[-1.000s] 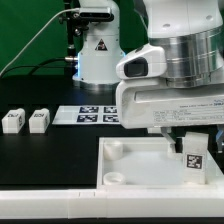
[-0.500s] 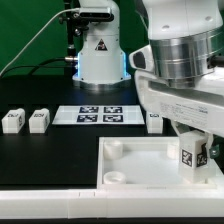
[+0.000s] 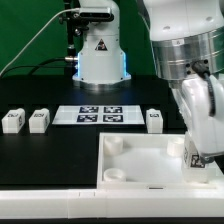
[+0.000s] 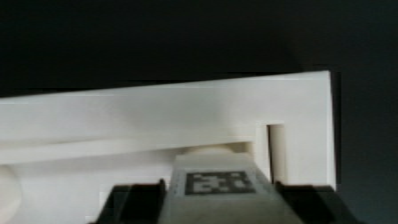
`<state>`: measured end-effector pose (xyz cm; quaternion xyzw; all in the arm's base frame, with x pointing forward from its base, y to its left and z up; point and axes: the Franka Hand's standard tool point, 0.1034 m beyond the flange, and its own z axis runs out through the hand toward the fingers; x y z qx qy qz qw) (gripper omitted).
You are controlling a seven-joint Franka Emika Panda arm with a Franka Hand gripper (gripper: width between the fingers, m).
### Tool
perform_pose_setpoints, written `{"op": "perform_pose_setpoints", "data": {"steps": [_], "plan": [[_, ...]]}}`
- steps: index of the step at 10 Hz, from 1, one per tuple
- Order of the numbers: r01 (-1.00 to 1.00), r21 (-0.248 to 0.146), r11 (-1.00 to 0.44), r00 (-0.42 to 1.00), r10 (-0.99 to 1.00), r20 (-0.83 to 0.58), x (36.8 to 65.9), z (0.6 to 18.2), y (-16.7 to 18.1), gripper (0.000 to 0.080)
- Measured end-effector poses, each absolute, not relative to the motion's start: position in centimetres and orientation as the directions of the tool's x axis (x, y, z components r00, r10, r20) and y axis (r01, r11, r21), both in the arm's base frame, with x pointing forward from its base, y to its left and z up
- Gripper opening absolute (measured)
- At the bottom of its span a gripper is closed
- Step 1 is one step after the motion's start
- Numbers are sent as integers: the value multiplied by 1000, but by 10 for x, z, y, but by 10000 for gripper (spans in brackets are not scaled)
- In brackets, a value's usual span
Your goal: Assemble one leg
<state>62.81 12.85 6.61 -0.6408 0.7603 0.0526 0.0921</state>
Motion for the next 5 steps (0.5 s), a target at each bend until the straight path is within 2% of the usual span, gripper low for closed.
{"op": "perform_pose_setpoints", "data": {"steps": [1, 2, 3, 4, 5], "plan": [[-988, -43, 146, -135, -969, -205, 628, 66, 128, 300], [-994, -53, 94, -81, -976, -203, 628, 66, 128, 480], [-994, -53, 92, -80, -976, -204, 627, 65, 129, 480], [-998, -58, 13, -1, -980, -197, 622, 61, 127, 610], [-974, -64, -215, 224, -956, -190, 616, 60, 125, 637]]}}
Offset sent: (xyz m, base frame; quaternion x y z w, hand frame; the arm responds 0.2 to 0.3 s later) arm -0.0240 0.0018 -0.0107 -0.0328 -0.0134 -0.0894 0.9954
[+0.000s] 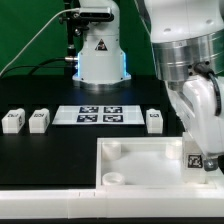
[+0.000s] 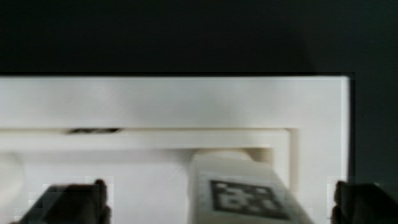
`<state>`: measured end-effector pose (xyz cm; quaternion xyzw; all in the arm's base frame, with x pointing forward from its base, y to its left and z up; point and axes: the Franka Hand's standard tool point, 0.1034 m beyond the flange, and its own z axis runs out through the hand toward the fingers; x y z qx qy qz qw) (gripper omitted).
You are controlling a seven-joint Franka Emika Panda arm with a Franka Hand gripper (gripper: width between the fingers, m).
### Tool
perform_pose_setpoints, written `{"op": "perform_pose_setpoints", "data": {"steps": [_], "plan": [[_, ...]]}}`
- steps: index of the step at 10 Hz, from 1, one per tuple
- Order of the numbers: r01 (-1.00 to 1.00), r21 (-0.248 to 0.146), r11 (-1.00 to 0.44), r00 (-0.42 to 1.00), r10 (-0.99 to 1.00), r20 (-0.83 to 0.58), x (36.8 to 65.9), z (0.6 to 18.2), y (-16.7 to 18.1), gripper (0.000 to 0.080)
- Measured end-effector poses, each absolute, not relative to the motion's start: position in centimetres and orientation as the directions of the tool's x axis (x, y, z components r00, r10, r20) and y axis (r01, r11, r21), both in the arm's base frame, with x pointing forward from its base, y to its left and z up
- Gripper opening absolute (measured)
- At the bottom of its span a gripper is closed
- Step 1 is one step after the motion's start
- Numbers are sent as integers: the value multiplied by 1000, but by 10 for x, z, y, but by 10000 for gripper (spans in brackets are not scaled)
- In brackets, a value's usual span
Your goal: Assemble one leg
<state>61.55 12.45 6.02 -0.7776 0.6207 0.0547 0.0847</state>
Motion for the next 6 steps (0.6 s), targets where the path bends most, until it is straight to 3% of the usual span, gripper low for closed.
{"op": "perform_pose_setpoints", "data": {"steps": [1, 3, 4, 6], "plan": [[-937, -77, -340, 349, -917, -192, 614, 66, 126, 647], [-780, -120, -615, 626, -761, -169, 610, 94, 133, 649], [-715, -133, -687, 699, -696, -163, 610, 102, 135, 649], [-725, -130, -676, 688, -706, -167, 610, 99, 135, 649]]}}
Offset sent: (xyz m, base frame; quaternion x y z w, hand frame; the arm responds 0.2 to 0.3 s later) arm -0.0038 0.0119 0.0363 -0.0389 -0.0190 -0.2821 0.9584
